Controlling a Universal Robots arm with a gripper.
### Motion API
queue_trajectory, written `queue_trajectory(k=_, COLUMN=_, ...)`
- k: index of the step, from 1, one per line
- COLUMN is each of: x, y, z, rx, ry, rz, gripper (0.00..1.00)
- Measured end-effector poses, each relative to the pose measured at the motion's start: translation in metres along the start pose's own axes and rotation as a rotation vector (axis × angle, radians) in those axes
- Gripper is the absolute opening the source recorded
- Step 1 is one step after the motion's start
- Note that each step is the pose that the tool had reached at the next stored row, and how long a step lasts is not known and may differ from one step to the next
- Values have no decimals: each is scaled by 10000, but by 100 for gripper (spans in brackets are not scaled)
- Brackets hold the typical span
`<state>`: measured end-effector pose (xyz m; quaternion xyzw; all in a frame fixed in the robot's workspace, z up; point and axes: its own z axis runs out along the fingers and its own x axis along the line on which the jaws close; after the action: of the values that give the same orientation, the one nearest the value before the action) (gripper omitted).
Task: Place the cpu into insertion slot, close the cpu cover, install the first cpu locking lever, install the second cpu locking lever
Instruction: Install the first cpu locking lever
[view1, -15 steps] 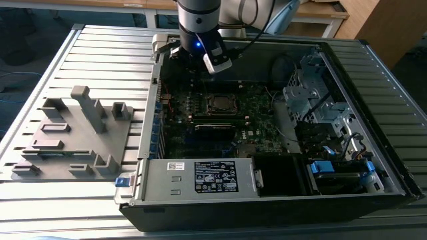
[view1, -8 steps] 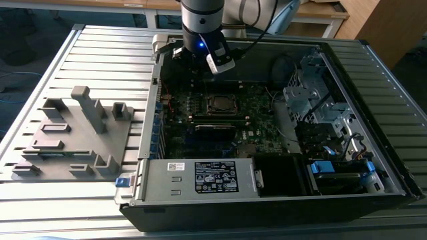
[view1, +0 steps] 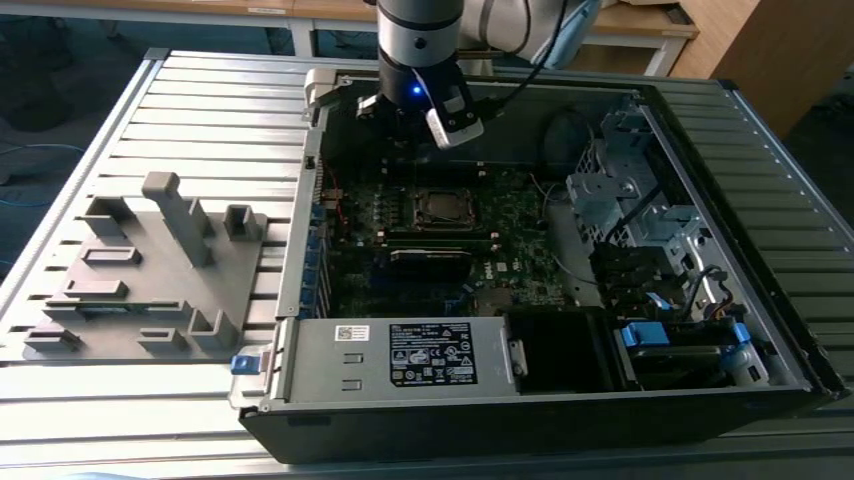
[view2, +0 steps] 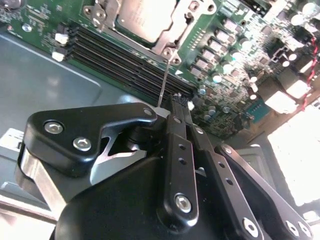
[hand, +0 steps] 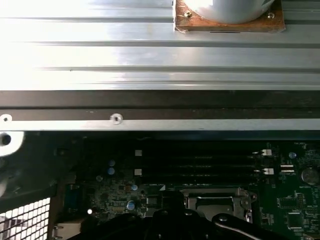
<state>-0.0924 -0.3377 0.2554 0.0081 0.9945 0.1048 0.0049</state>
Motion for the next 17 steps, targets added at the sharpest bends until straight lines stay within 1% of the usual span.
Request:
queue_trajectory(k=7, x=-115, y=1, z=3, rx=1, ry=0, rz=0, gripper=11)
queue_trajectory(k=17, x=-242, y=3, z=6, rx=0, ry=0, rz=0, gripper=11)
